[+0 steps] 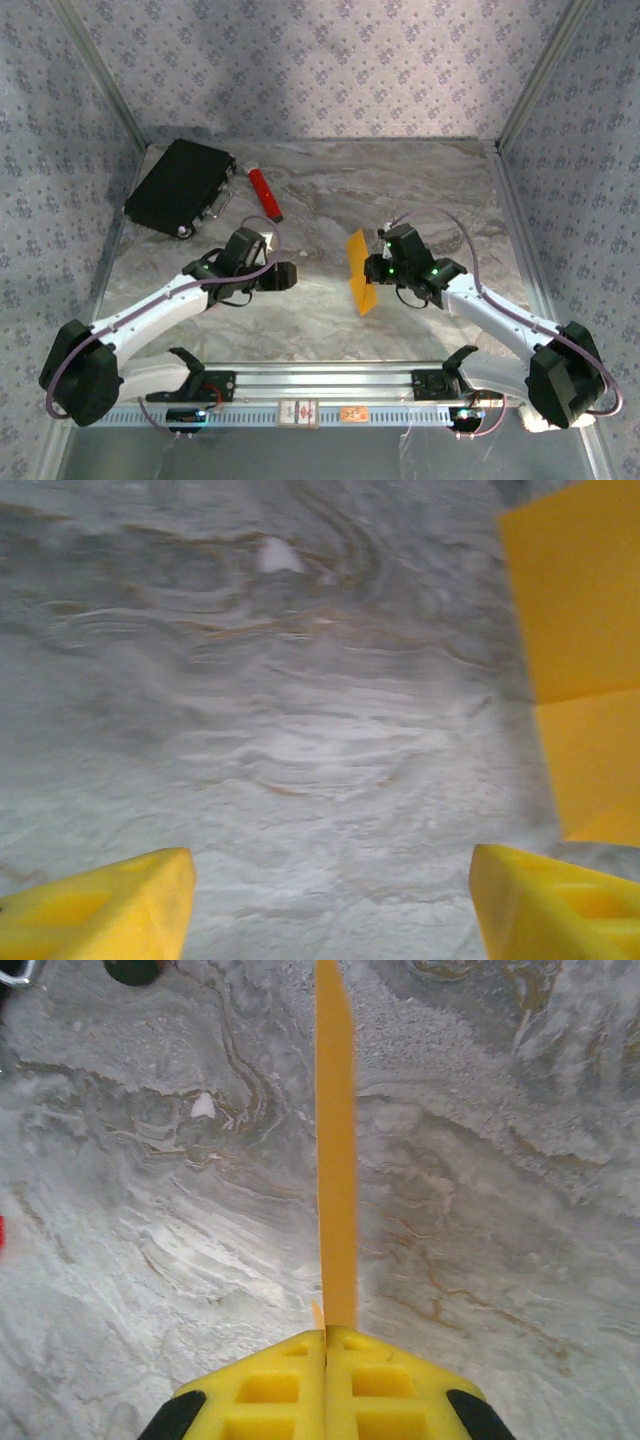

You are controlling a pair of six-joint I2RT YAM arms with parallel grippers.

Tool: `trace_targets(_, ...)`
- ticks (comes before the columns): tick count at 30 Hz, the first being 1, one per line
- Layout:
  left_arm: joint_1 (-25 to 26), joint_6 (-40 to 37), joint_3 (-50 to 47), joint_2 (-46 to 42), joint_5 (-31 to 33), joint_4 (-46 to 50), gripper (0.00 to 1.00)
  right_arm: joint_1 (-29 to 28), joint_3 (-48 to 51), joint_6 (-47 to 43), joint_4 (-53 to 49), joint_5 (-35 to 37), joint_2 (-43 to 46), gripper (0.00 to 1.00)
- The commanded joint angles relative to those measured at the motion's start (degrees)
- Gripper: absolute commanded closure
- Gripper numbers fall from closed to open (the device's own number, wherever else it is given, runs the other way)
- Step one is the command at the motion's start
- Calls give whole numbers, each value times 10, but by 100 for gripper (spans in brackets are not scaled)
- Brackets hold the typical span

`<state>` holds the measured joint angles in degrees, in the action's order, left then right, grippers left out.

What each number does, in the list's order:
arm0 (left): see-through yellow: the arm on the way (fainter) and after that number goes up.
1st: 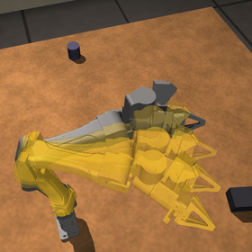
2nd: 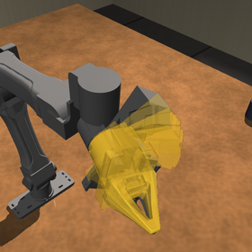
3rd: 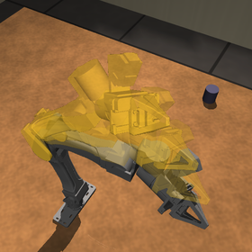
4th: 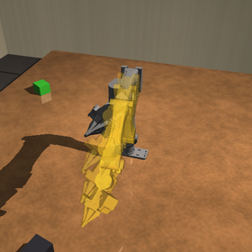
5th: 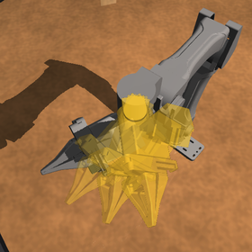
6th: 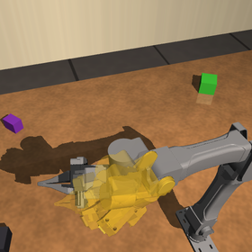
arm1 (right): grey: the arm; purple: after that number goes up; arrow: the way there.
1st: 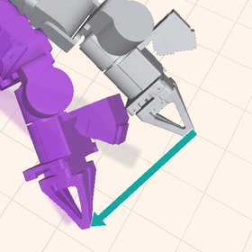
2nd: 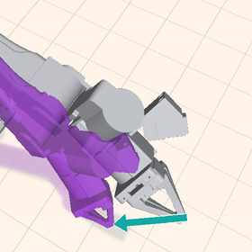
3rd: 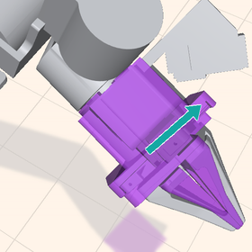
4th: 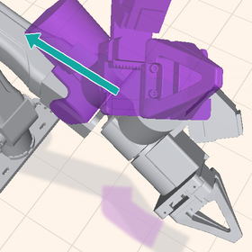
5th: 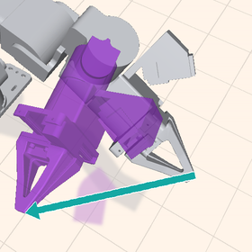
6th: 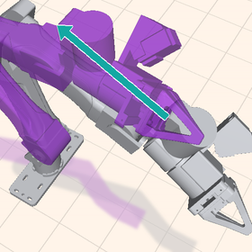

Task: Fold a paper plane with a square sheet of paper (pick it up from the middle)
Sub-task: Turn over the paper at the center of the table.

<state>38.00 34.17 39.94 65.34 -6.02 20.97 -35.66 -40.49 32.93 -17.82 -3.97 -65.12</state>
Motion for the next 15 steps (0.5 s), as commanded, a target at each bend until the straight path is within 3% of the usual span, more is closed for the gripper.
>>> trace_targets(1, -7, -67, -15, -28, 86, 52, 16, -18, -35, -38, -81, 81, 7, 97)
trace_targets(4, -13, -83, -23, -43, 129, 49, 0, -38, -56, -47, -133, 157, -3, 97)
trace_targets(9, -33, -92, -16, -69, 125, 50, 0, -58, -101, -46, -218, 271, -36, 97)
trace_targets(15, -116, -64, -41, -102, 16, 6, 0, -88, -172, -34, -289, 400, -119, 97)
